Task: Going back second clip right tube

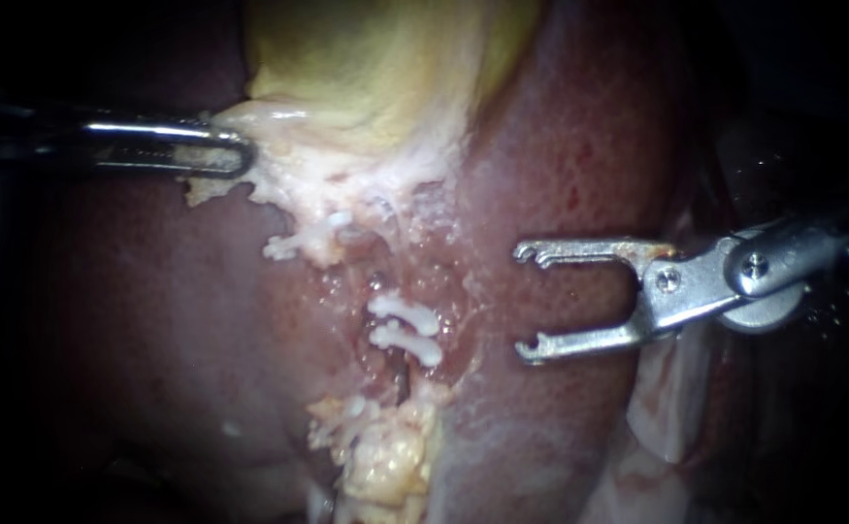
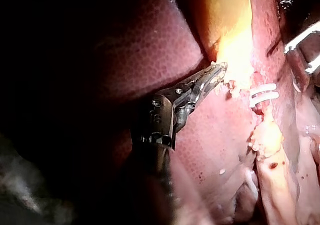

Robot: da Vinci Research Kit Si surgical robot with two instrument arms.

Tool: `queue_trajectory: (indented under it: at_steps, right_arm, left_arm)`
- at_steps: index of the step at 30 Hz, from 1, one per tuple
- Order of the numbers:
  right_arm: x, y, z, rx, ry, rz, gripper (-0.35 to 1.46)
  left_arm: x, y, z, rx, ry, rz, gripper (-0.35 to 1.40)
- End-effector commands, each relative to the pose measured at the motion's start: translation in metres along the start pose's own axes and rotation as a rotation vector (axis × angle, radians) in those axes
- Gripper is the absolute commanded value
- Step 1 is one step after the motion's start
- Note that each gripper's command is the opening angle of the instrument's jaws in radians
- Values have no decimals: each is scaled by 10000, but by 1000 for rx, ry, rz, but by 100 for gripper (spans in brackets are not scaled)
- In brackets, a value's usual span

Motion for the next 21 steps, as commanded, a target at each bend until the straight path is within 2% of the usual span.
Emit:
queue_trajectory:
  at_steps: [1, 6, 9, 21]
  right_arm:
    - [0, 0, 0, 0, 0, 0, 50]
    - [0, 0, 1, 0, 0, 0, 50]
    - [0, 0, 1, 0, 0, 0, 50]
    - [0, 0, 1, 0, 0, 0, 50]
  left_arm:
    - [-2, 0, 5, -2, -9, 3, -35]
    - [-11, 0, 28, -13, -22, 9, -35]
    - [-12, 1, 34, -20, -24, 10, -35]
    - [-12, 1, 34, -21, -24, 11, -35]
